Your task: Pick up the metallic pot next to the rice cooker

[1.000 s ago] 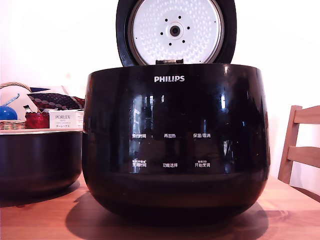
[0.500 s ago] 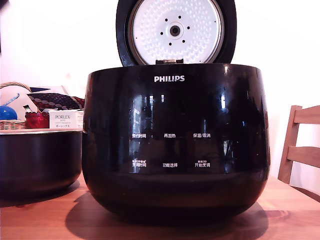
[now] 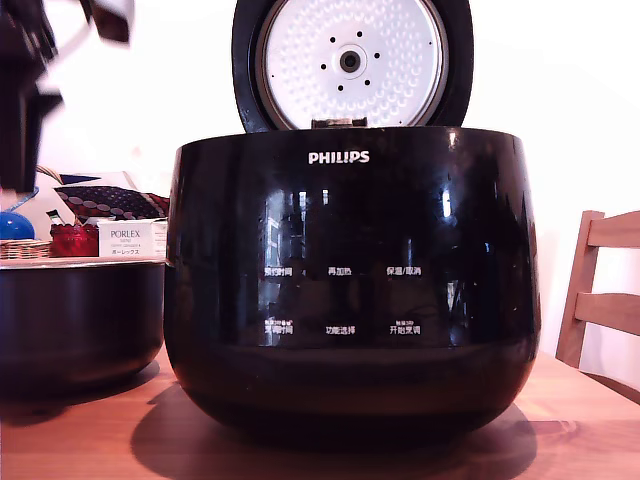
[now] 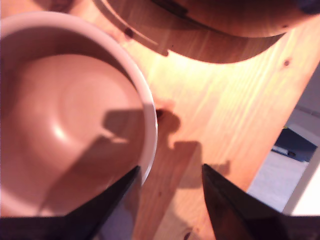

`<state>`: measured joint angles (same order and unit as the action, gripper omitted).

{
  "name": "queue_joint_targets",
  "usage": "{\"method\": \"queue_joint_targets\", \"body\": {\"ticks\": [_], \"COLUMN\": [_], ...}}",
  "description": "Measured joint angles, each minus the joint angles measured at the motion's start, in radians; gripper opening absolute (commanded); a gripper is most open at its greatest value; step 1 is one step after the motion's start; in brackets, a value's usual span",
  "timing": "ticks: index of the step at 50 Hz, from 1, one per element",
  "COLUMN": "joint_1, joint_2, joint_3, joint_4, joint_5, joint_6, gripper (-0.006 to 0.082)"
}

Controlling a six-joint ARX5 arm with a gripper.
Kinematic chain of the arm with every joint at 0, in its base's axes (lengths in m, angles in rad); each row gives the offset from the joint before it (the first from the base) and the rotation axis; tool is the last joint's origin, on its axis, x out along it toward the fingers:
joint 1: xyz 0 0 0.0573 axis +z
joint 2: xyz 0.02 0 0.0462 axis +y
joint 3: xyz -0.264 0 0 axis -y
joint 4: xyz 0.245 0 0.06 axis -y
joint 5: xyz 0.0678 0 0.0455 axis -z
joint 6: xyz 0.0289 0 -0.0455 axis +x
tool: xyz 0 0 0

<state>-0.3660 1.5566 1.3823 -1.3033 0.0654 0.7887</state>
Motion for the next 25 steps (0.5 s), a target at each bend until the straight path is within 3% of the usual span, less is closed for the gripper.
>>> {"method": "queue_joint_targets", "body": {"ticks": [25], "joint_1": [0.0], "joint_2": [0.146], "joint_3": [0.0], "joint_4": [0.104], "joint_5": [0.004], "joint_6": [0.013], "gripper": [0.0382]}}
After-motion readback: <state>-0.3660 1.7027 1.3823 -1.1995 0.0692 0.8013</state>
